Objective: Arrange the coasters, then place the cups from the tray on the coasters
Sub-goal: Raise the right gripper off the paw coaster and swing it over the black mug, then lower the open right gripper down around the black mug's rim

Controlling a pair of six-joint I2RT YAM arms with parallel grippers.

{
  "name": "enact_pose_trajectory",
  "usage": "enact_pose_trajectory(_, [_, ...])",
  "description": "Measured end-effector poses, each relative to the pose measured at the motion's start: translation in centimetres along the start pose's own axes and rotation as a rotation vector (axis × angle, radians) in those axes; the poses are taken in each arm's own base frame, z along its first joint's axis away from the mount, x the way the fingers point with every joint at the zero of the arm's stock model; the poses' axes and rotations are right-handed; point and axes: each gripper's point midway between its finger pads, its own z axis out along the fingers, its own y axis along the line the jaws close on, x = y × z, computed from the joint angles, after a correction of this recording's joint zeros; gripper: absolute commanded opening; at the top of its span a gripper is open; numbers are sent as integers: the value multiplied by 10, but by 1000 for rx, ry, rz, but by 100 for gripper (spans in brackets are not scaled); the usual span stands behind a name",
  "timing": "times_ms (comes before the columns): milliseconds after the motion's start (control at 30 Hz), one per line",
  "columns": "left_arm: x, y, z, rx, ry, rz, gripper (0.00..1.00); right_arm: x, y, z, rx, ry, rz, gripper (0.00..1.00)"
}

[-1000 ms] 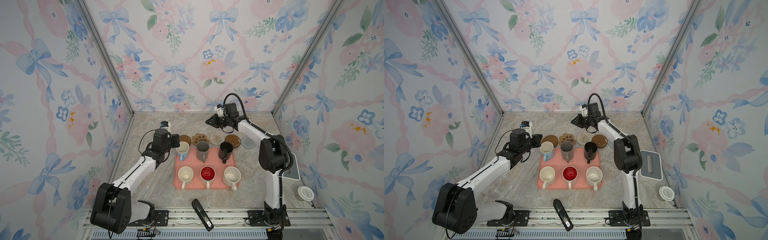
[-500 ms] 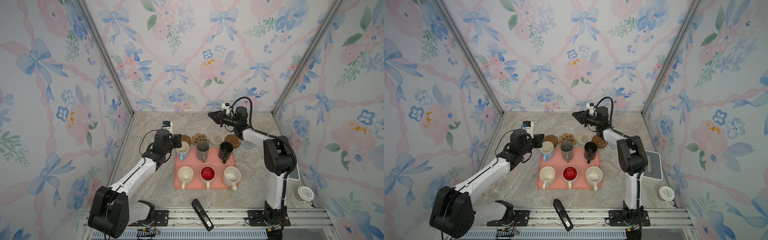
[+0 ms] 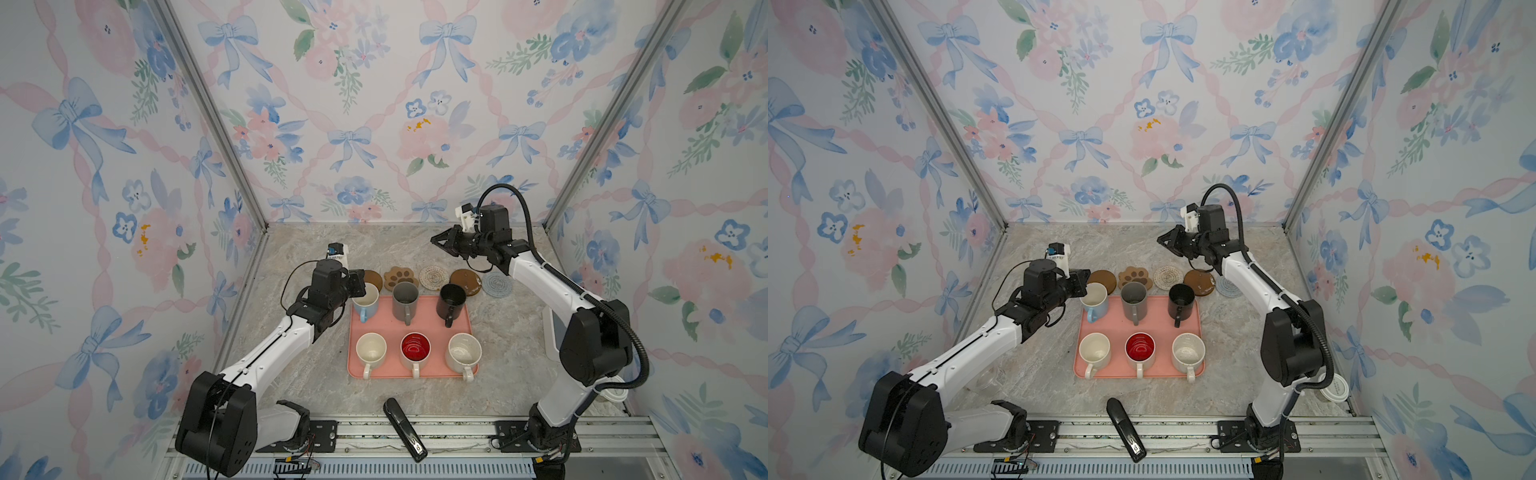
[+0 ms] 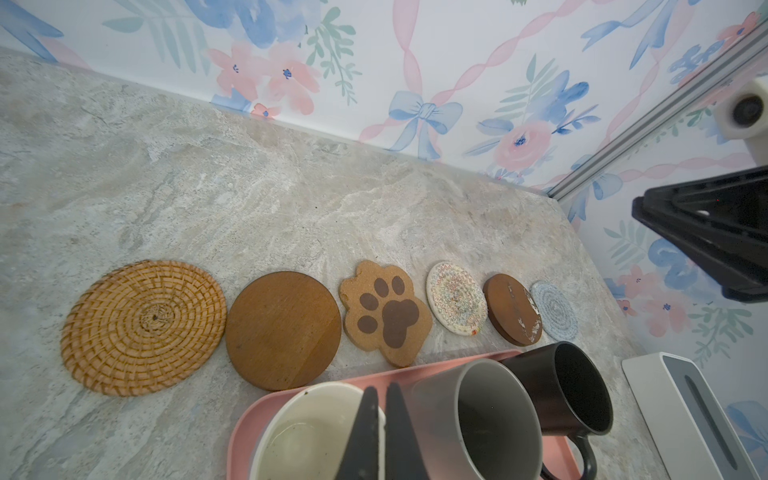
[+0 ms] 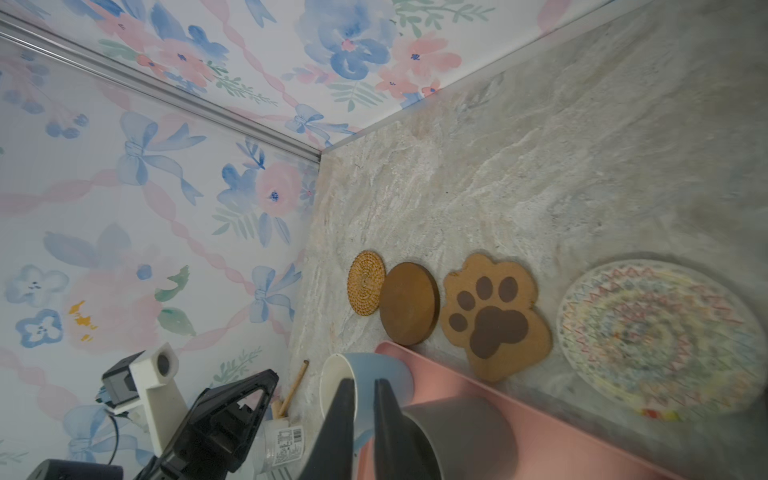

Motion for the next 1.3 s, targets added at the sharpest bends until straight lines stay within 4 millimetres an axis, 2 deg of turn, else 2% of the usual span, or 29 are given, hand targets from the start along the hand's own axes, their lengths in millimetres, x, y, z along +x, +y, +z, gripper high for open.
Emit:
enact_pose_trajectory(133, [3, 1, 1, -6, 11, 1, 0, 29, -21, -13, 189, 55, -95, 24])
enact_pose_trajectory(300, [7, 2, 1, -20, 22, 7, 0, 80, -41, -31, 368, 154, -191, 32])
enact_pose_trajectory(500, [14, 6, 0, -45, 47, 15, 0, 116, -53, -58, 523, 218, -274, 39])
enact_pose_trajectory(633, [16, 8, -3, -58, 57, 17, 0, 131, -55, -68, 581, 241, -314, 42])
enact_pose_trajectory(900, [19, 10, -13, -79, 56, 26, 14, 155, -74, -76, 660, 269, -309, 45])
enact_pose_trajectory(1133, [32, 20, -16, -131, 98, 47, 27, 159, -74, -73, 661, 263, -302, 51])
enact_pose_trajectory(1300, [33, 26, -25, -160, 98, 57, 34, 157, -71, -70, 650, 246, -294, 52])
